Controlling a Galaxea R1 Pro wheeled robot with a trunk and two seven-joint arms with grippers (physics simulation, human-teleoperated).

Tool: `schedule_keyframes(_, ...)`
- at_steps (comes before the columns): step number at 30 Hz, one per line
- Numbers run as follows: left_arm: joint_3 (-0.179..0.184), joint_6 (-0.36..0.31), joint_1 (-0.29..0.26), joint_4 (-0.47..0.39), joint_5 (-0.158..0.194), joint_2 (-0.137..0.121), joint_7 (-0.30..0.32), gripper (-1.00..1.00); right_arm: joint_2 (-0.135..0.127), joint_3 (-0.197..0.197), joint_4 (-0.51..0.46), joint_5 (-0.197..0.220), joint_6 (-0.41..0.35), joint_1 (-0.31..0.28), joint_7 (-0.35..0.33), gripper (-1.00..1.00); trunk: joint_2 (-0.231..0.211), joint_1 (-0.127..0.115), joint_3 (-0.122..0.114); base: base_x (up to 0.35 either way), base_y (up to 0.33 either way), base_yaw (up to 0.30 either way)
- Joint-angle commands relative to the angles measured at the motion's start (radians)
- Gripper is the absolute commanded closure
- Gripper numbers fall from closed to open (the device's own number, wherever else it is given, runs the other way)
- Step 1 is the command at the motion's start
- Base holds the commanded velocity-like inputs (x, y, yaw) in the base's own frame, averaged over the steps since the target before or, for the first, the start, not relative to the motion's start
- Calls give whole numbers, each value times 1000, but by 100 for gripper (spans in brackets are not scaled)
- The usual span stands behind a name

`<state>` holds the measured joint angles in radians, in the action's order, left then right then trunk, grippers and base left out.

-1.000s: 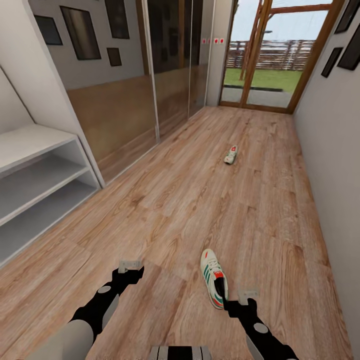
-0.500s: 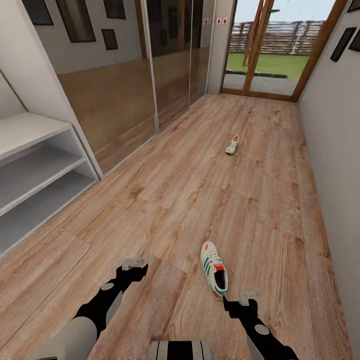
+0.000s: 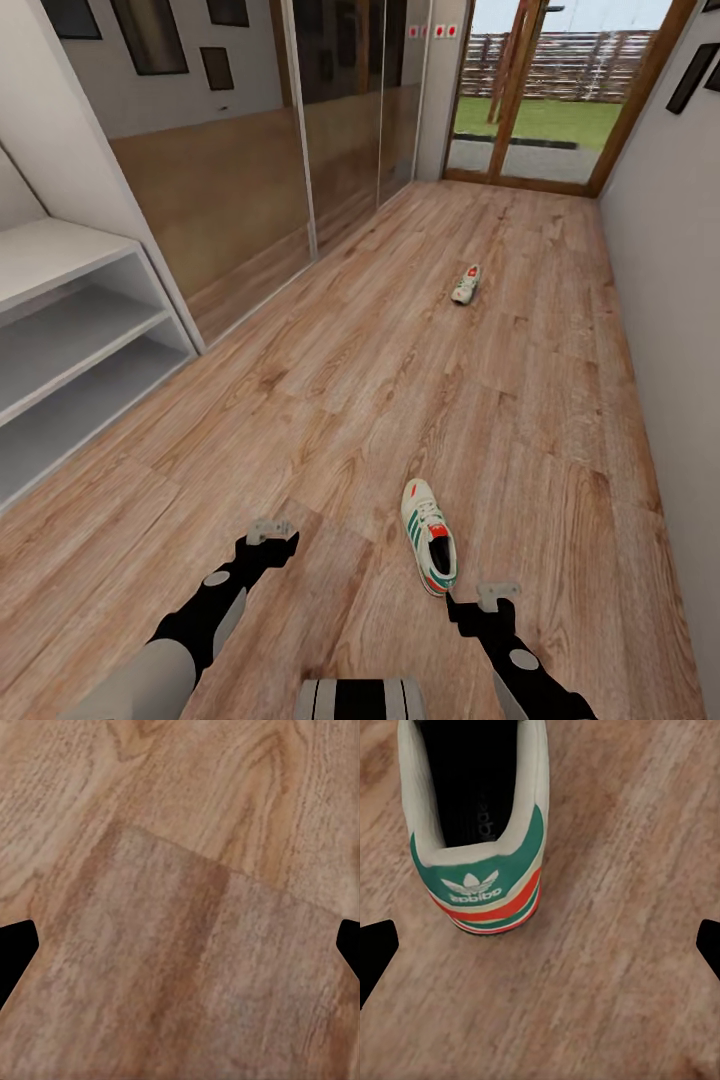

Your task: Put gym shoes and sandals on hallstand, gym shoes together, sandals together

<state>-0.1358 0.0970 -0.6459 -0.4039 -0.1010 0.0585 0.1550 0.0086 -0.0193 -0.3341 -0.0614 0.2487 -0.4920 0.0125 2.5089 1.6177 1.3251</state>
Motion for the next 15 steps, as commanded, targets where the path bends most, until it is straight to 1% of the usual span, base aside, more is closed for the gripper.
schedule_keyframes(1, -9, 4, 0, 0, -10, 1, 6, -100, 0, -2, 1, -7, 3, 0, 2, -100, 0, 0, 1, 111, 43, 57)
schedule_keyframes(9, -10, 4, 0, 0, -10, 2, 6, -100, 1, -2, 1, -7, 3, 0, 4, -100, 0, 0, 8, 204, 120, 112)
schedule_keyframes(15, -10, 4, 0, 0, -10, 3, 6, -100, 0, -2, 1, -6, 3, 0, 4, -100, 0, 0, 10, 94, 62, 51)
